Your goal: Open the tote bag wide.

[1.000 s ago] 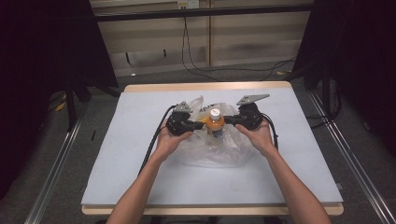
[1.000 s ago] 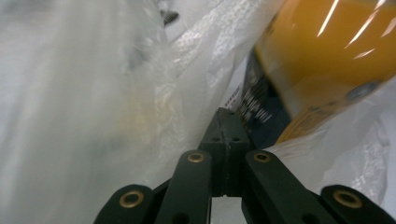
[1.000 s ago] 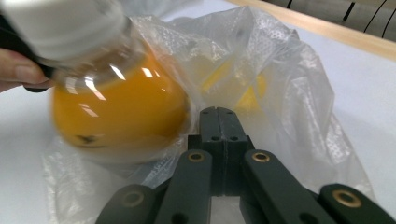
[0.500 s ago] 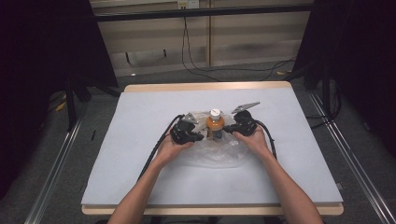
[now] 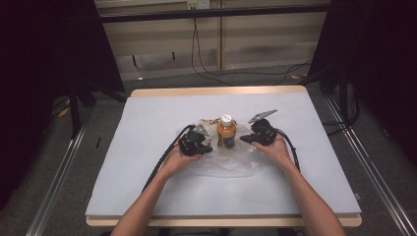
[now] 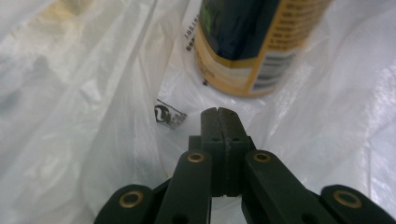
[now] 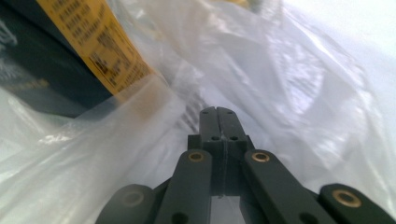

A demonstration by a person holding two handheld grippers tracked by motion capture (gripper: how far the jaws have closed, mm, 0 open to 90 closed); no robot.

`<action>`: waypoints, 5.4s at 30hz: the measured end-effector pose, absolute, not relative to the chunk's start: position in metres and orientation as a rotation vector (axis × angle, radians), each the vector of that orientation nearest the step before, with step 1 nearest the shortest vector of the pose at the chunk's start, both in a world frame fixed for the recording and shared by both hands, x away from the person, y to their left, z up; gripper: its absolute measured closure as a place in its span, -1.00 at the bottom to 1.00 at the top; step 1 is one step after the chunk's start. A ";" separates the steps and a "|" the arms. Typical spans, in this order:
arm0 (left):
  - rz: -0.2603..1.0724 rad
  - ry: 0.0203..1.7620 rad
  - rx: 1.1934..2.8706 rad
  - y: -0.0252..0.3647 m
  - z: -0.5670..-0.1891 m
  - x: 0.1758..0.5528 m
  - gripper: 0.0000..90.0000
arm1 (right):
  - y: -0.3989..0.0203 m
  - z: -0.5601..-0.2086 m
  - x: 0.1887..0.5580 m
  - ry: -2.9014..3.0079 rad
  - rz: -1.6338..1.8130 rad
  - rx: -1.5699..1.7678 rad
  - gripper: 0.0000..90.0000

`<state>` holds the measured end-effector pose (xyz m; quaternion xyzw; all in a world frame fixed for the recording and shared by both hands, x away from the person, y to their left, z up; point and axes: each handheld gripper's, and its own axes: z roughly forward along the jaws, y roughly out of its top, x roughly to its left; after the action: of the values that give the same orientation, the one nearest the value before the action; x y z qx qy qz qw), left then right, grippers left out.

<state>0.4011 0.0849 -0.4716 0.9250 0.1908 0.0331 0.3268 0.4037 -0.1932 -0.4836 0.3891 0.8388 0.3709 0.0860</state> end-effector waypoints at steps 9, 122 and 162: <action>0.095 0.490 2.400 0.086 -0.465 0.395 1.00 | -0.199 -0.462 0.395 2.466 1.226 1.119 1.00; -0.066 0.270 2.359 0.059 -0.414 0.326 1.00 | -0.201 -0.410 0.434 2.449 1.295 1.126 1.00; 0.007 0.555 2.477 0.103 -0.466 0.383 1.00 | -0.200 -0.475 0.372 2.688 1.024 1.088 1.00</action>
<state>0.3833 0.1033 -0.4662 0.9318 0.2086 0.0028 0.2971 0.3718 -0.2004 -0.4746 0.3537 0.8735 0.3328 0.0331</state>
